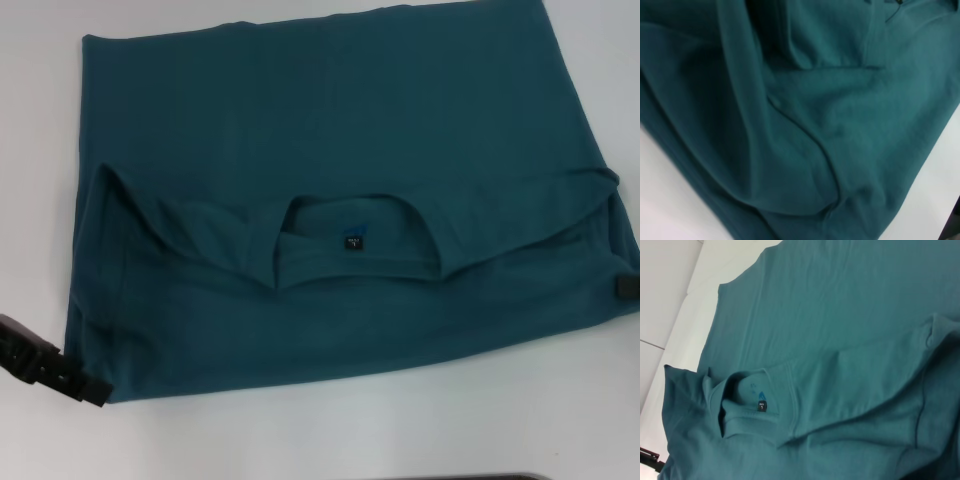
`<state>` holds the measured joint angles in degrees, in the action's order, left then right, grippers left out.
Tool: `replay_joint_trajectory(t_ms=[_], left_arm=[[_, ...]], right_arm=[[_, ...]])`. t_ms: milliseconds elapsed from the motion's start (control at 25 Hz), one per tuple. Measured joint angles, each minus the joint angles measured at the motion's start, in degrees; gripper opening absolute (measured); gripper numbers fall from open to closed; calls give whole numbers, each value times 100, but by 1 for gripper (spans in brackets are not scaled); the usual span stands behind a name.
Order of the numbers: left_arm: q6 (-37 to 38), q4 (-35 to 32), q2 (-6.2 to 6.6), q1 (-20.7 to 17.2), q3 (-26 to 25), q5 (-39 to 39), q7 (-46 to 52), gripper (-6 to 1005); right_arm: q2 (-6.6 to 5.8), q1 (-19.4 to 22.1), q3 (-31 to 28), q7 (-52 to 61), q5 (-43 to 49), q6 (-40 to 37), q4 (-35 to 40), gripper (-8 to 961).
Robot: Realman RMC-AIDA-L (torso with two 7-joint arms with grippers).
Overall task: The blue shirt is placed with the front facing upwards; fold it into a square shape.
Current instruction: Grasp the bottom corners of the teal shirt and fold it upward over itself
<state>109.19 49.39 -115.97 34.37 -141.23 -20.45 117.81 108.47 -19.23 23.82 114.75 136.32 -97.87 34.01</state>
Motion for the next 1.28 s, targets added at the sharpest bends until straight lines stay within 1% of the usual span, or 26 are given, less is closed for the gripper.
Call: replay_joint_trajectory(t_ms=[400, 640, 840, 1280], left_arm=[[6, 22, -38, 100, 0, -28, -21, 725], [-153, 10, -50, 153, 7, 0, 2, 724], [-223, -7, -75, 122, 71, 12, 27, 724], [-252, 55, -62, 53, 18, 22, 374, 722]], right_arm=[[-7, -20, 6, 10, 0, 4, 0, 30], [-11, -33, 0, 21, -1, 5, 0, 30], [-11, -37, 5, 37, 0, 5, 0, 31], [-11, -37, 6, 40, -1, 5, 0, 30]])
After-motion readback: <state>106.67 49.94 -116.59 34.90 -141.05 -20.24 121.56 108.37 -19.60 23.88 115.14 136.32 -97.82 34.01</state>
